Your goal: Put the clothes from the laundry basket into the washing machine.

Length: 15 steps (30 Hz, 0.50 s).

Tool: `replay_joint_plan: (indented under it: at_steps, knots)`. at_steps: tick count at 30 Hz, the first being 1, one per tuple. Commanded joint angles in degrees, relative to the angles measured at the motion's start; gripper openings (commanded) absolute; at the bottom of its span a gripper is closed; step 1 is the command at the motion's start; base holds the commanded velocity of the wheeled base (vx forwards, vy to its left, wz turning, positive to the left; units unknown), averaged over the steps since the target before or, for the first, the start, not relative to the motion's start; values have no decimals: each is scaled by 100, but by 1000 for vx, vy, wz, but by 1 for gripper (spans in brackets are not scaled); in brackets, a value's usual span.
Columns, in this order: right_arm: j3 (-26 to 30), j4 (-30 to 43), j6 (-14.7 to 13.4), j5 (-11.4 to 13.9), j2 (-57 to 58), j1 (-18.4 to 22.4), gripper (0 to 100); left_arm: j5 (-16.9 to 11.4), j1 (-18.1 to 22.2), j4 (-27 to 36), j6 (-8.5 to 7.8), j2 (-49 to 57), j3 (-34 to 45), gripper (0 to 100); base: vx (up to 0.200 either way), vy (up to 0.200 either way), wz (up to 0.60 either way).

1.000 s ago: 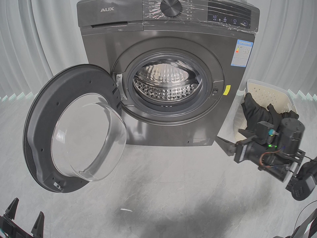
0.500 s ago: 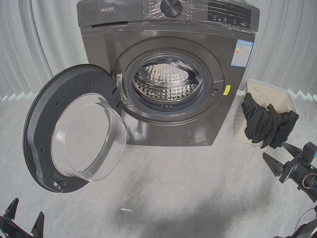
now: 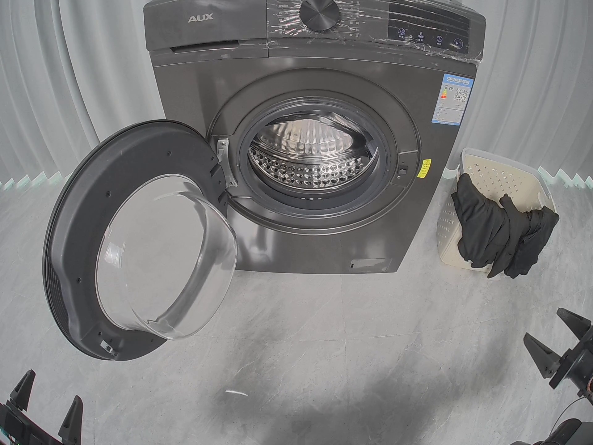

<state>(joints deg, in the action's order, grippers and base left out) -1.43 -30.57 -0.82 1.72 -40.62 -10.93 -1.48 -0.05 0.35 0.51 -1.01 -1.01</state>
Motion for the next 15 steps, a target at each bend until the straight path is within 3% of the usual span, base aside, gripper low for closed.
replay_joint_plan:
  at_steps: [1, 8, 15]
  knots:
    - [-323, 983, 11, -14, 1768, 135, 100, -2, 5, 0, 2, 92, 92, 100, 0, 0, 0]
    - [-200, 1862, 161, 118, 2902, 566, 100, -11, -4, 0, 2, 92, 92, 100, 0, 0, 0]
    - [55, 2064, 170, 162, 3702, 795, 100, -11, -4, 0, 2, 92, 92, 100, 0, 0, 0]
